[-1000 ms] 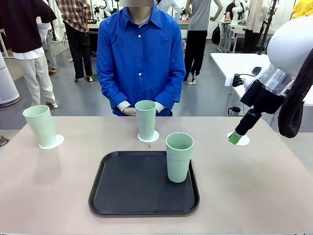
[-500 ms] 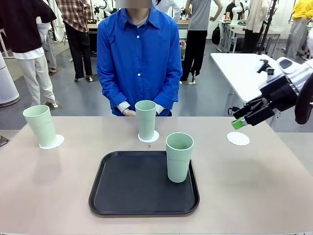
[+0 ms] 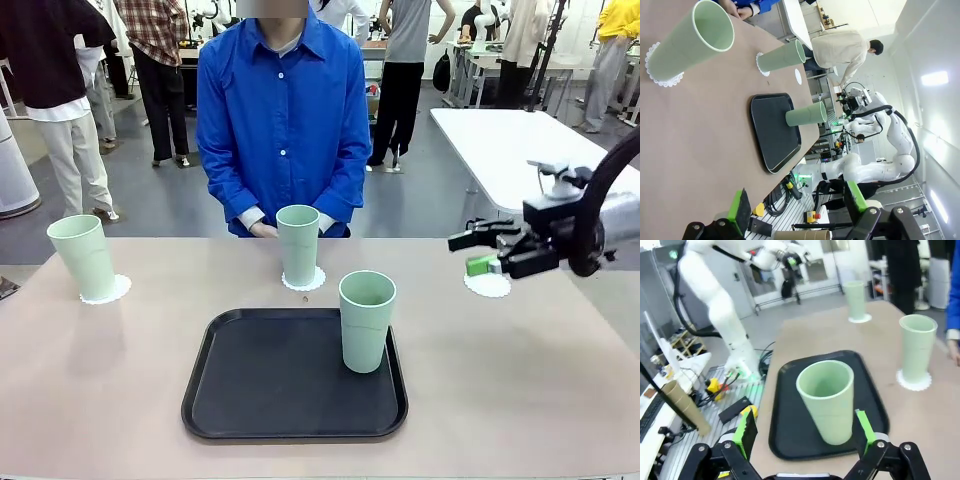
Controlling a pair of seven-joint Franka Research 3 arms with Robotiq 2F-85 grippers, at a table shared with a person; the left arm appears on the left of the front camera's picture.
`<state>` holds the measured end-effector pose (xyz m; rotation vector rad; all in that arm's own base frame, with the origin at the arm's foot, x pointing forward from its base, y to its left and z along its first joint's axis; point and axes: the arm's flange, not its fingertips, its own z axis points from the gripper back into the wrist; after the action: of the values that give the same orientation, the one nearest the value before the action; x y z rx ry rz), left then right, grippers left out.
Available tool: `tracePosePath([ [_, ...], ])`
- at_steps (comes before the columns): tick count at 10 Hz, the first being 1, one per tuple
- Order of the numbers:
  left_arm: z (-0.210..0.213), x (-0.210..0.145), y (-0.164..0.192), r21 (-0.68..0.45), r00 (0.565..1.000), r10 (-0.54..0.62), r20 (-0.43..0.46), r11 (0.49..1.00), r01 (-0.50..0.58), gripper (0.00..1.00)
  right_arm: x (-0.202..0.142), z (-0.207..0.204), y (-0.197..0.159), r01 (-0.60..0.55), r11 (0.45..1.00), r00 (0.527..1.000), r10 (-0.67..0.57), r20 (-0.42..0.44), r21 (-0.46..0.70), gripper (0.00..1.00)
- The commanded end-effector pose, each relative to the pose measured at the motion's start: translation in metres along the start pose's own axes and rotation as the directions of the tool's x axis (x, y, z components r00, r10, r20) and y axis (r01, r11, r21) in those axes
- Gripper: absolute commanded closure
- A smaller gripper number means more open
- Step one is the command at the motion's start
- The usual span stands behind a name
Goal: Place coasters on the table and set cups on them.
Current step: Take one Reusable plastic cup from the Flat Tray and place it on a coaster set by the human.
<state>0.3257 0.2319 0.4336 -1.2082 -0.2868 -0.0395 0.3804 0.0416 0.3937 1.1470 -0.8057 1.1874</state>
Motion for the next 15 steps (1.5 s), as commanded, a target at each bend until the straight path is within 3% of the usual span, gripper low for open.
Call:
tracePosePath([
  [1,0.002,-0.002,-0.001,-0.009,1.000,-0.006,0.001,1.000,0.006,0.00,-0.016,-0.002,-0.015,-0.053,0.998,0.996,0.056,-0.063,0.037,0.00],
  [3,0.002,-0.002,-0.001,-0.009,1.000,-0.006,0.001,1.000,0.006,0.00,-0.027,-0.010,-0.015,-0.066,0.998,0.992,0.066,-0.109,-0.001,0.00],
  [4,0.002,-0.002,-0.001,-0.009,1.000,-0.006,0.001,1.000,0.006,0.00,-0.023,-0.010,-0.009,-0.027,0.999,0.999,0.029,-0.039,0.046,0.00],
  [8,0.002,-0.002,-0.001,-0.009,1.000,-0.006,0.001,1.000,0.006,0.00,-0.028,-0.011,-0.011,-0.032,0.999,0.998,0.034,-0.054,0.042,0.00],
  [9,0.002,-0.002,-0.001,-0.009,1.000,-0.006,0.001,1.000,0.006,0.00,-0.037,-0.017,-0.011,-0.141,0.986,0.989,0.144,-0.025,0.088,0.00],
  [10,0.002,-0.002,-0.001,-0.009,1.000,-0.006,0.001,1.000,0.006,0.00,-0.047,-0.022,-0.014,-0.181,0.982,0.983,0.182,-0.015,0.060,0.00],
  [15,0.002,-0.002,-0.001,-0.009,1.000,-0.006,0.001,1.000,0.006,0.00,-0.082,-0.034,-0.027,-0.191,0.981,0.982,0.191,0.010,0.016,0.00],
])
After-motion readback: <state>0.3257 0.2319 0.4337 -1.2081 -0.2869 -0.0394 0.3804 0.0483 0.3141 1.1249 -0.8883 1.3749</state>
